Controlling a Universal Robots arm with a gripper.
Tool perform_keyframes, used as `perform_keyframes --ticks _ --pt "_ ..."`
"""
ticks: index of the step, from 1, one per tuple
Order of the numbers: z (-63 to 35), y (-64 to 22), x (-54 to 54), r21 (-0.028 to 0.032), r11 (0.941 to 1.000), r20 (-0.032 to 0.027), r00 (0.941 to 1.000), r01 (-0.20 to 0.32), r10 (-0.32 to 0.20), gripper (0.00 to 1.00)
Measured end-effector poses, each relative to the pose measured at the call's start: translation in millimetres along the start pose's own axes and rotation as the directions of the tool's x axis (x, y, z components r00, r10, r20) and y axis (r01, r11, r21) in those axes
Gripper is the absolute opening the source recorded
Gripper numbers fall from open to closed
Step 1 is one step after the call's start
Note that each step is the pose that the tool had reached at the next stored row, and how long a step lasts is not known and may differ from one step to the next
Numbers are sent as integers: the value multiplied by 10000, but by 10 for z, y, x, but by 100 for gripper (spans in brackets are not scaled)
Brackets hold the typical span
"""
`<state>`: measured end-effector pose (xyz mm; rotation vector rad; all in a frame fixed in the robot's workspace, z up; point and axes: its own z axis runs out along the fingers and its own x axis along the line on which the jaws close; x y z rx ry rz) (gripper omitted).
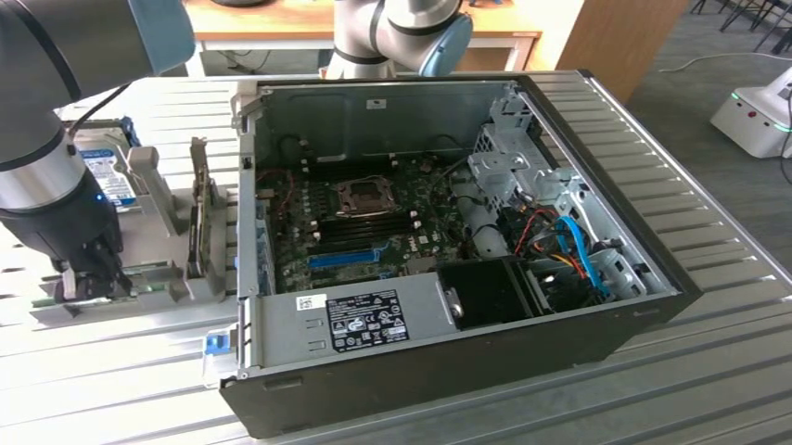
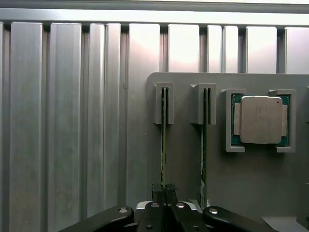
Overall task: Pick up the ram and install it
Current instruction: 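Pick up the ram and move it above insertion slot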
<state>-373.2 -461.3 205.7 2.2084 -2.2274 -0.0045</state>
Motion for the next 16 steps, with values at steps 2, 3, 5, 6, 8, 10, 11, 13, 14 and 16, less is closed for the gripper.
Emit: perform_keyframes --ticks 2,3,5,6,8,10,11,13,14,16 --pt "-36 0 0 1 10000 0 10000 1 -1 12" --pt "-56 0 0 1 10000 0 10000 0 0 12" --pt "-100 0 0 0 10000 0 10000 0 0 12" --pt "-123 0 0 1 10000 1 10000 0 0 12" --pt "-171 1 0 0 10000 1 10000 0 0 12" --pt "-216 1 0 1 10000 1 10000 0 0 12" --pt "-238 1 0 1 10000 1 10000 0 0 12" --pt "-285 1 0 2 10000 1 10000 0 0 12" --pt "-310 1 0 0 10000 1 10000 0 0 12" --pt "-360 2 0 0 10000 0 10000 0 0 12"
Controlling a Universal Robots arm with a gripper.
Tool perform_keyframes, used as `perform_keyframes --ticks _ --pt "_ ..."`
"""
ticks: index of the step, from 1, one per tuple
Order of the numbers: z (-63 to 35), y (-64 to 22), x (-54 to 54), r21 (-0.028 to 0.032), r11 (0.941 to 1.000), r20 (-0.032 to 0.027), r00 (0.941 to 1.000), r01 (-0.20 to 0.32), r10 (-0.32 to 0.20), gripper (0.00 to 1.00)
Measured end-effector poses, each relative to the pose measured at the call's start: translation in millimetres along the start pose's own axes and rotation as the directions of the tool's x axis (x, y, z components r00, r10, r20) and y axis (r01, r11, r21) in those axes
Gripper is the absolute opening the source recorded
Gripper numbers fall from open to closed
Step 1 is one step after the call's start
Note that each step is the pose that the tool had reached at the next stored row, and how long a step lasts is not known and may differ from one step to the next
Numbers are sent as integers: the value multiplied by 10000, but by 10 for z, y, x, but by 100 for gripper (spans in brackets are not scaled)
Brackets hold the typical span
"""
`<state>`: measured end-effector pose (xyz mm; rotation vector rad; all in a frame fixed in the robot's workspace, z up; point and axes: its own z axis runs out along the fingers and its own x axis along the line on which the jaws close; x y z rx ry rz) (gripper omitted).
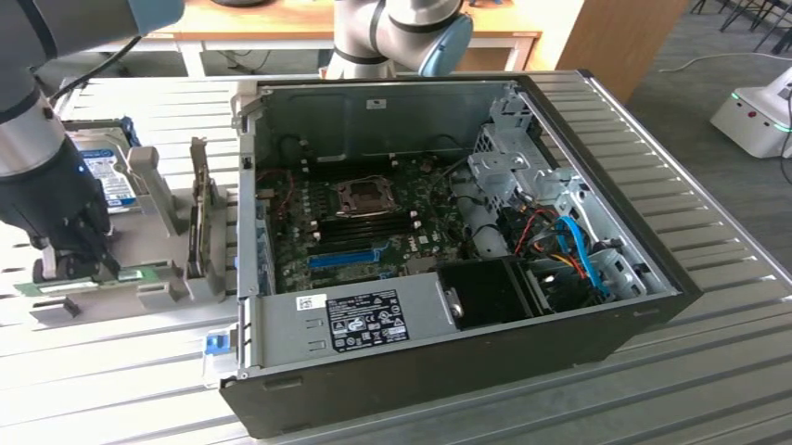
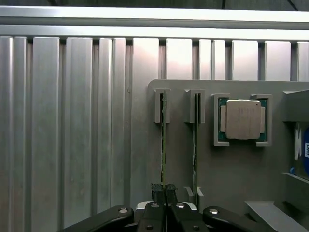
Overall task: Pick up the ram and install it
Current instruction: 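Pick up the ram and move it above insertion slot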
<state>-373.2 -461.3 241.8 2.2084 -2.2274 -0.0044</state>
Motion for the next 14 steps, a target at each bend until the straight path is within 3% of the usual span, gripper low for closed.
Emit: perform_keyframes --ticks 14 --pt "-386 2 1 1 10000 1 10000 0 0 12"
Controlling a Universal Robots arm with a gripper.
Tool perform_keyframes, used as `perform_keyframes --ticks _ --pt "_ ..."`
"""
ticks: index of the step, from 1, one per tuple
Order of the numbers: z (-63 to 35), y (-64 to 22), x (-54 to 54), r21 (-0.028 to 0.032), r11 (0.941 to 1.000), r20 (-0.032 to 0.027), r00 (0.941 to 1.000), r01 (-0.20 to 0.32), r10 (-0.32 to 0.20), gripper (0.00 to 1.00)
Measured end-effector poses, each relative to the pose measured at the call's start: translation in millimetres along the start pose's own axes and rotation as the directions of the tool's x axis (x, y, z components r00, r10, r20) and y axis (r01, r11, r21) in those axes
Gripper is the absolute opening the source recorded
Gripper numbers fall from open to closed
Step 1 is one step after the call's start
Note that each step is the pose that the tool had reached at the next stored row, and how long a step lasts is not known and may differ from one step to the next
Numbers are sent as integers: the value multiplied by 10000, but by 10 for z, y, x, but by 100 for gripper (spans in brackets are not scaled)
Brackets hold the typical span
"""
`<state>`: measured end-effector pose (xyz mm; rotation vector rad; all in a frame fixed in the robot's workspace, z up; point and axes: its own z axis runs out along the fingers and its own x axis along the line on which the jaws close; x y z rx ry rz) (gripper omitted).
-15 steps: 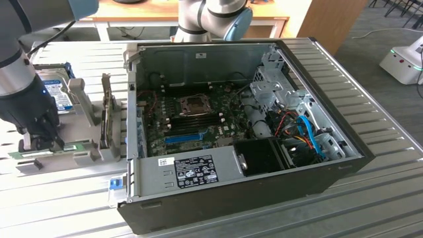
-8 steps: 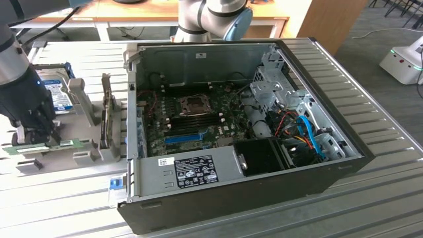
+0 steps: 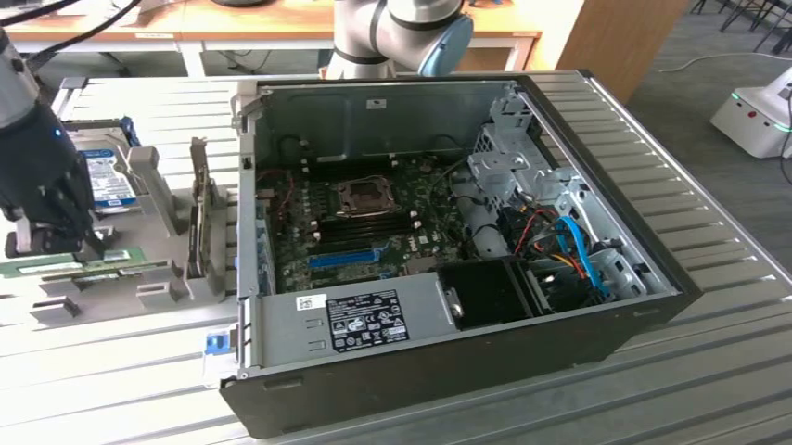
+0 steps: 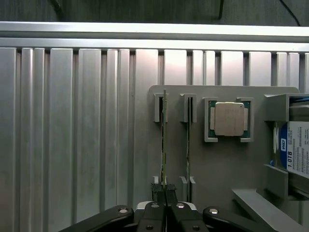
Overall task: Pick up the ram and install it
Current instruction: 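Pick up the ram and move it above insertion slot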
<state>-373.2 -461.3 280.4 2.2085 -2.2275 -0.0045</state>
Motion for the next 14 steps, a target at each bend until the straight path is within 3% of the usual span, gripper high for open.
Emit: perform_keyframes --ticks 14 --pt "-433 2 1 0 10000 0 10000 0 0 12"
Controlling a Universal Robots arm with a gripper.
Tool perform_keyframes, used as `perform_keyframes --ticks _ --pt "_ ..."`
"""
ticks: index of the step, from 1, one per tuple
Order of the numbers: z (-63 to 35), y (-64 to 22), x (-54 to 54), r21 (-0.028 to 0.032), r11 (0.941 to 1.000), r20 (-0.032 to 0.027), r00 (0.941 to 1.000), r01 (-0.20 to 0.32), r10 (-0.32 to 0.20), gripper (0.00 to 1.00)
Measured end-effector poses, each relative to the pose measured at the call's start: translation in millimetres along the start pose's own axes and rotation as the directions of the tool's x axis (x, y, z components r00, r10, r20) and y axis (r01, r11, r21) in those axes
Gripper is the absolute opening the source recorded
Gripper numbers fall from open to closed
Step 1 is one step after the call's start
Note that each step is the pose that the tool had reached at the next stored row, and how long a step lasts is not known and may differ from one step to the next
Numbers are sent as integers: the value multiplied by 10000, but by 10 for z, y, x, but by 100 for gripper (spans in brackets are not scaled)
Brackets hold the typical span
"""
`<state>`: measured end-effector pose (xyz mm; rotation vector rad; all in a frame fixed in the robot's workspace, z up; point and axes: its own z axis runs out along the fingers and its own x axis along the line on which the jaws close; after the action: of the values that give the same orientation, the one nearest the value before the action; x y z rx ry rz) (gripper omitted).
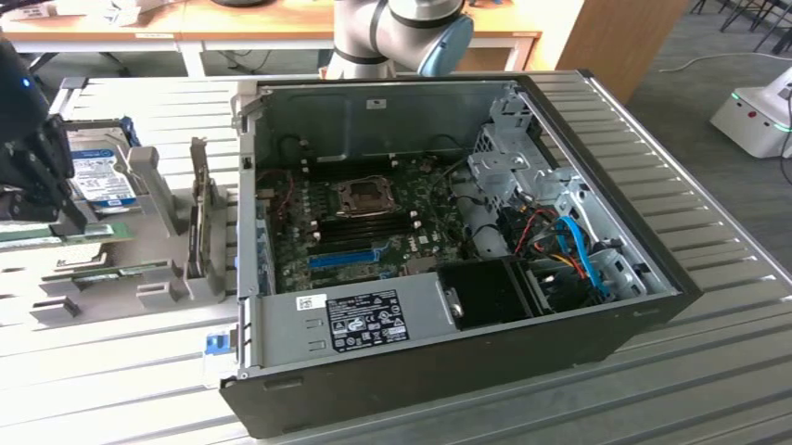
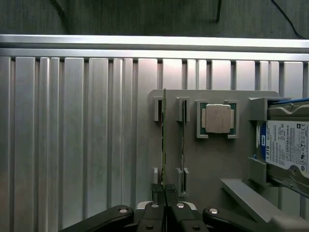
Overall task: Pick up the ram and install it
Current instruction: 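Pick up the ram and move it above insertion slot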
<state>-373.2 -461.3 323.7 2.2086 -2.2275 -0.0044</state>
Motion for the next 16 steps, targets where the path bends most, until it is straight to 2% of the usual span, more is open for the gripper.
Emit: perform_keyframes --ticks 16 --pt "-441 2 1 0 10000 0 10000 0 0 12"
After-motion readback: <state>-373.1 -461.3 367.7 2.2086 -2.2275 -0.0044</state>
